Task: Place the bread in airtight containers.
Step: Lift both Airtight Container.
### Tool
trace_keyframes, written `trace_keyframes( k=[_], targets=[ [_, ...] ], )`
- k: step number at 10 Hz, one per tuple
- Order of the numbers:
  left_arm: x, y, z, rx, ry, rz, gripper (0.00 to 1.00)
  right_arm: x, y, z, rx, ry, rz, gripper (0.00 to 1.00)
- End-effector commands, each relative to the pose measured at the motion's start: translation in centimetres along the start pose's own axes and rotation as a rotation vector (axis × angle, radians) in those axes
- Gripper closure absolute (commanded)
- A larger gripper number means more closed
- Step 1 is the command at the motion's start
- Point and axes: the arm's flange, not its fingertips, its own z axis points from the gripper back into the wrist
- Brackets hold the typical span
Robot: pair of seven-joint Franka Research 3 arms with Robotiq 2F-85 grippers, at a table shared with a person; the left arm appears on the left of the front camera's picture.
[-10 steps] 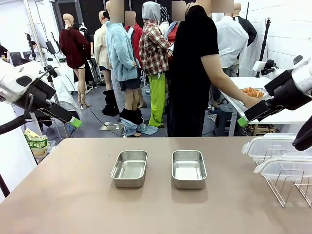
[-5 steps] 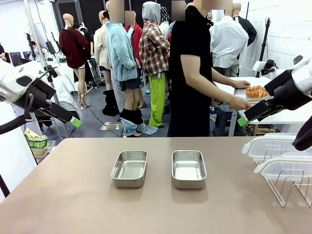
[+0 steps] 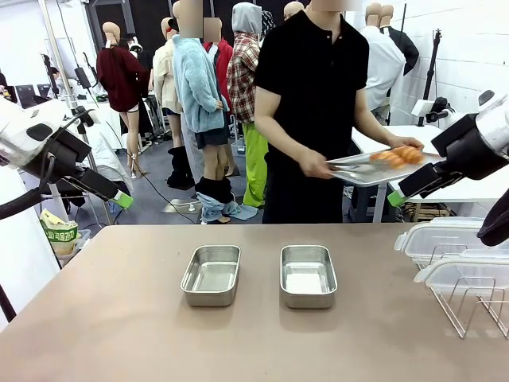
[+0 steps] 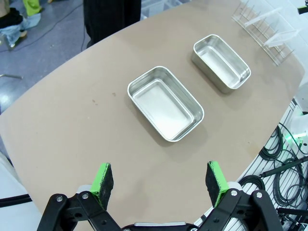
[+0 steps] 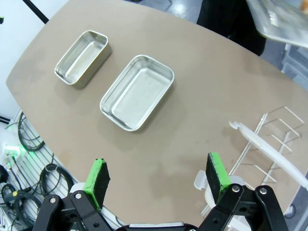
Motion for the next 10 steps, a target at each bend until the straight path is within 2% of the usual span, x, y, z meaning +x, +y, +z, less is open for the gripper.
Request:
trace_keyframes(
  k=[1,10],
  targets=[
    [-0.02,0.1,0.09,-0.006,0.0,-0.007,0.0,-0.01,0.01,-0.2,0.022,-0.002,-0.002,0.0],
    [-0.02,0.1,0.09,-0.006,0.0,-0.007,0.0,-0.01,0.01,-0.2,0.022,-0.002,-0.002,0.0]
  ],
)
